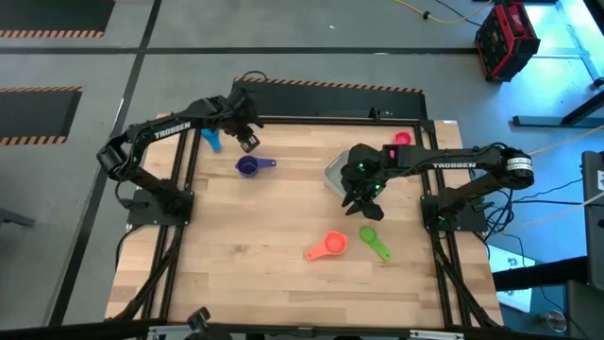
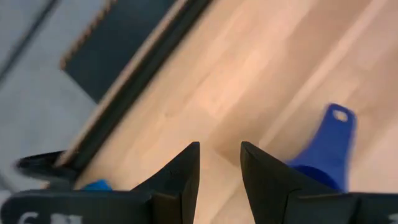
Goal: Nest measuring cups in basket
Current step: Stack the dark blue measuring cup on top of the yellow measuring cup in the bin
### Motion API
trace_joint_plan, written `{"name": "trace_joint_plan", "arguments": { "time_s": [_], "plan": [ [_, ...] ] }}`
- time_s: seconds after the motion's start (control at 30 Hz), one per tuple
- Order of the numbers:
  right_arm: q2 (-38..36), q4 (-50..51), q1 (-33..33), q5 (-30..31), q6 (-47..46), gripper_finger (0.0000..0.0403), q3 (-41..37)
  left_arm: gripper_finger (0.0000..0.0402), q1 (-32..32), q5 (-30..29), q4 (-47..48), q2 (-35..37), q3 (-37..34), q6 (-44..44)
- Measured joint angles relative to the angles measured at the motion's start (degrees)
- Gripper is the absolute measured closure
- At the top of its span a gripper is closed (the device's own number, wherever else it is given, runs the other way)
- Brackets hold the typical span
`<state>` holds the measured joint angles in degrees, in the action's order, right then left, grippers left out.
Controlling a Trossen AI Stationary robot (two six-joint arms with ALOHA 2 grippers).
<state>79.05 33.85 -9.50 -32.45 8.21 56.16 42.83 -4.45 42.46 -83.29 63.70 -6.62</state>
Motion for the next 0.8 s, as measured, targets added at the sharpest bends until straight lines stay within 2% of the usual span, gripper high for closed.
{"name": "trace_joint_plan", "arguments": {
  "time_s": [0.13, 0.3, 0.43, 0.8],
  "plan": [
    [0.0, -0.05, 0.0, 0.0, 0.0, 0.0249, 0.0, 0.0292, 2.14, 9.7, 1.49, 0.0, 0.0, -2.99],
    [0.0, -0.02, 0.0, -0.02, 0.0, 0.0249, 0.0, 0.0292, 3.57, 14.77, 2.38, -0.06, 0.0, -4.47],
    [0.0, 0.02, 0.0, -0.04, 0.0, 0.0249, 0.0, 0.0292, 3.18, 15.92, 3.75, -1.67, 0.0, -4.53],
    [0.0, 0.07, 0.0, -0.08, 0.0, 0.0249, 0.0, 0.0292, 3.23, 14.37, 5.68, -7.7, -0.07, -5.87]
  ]
}}
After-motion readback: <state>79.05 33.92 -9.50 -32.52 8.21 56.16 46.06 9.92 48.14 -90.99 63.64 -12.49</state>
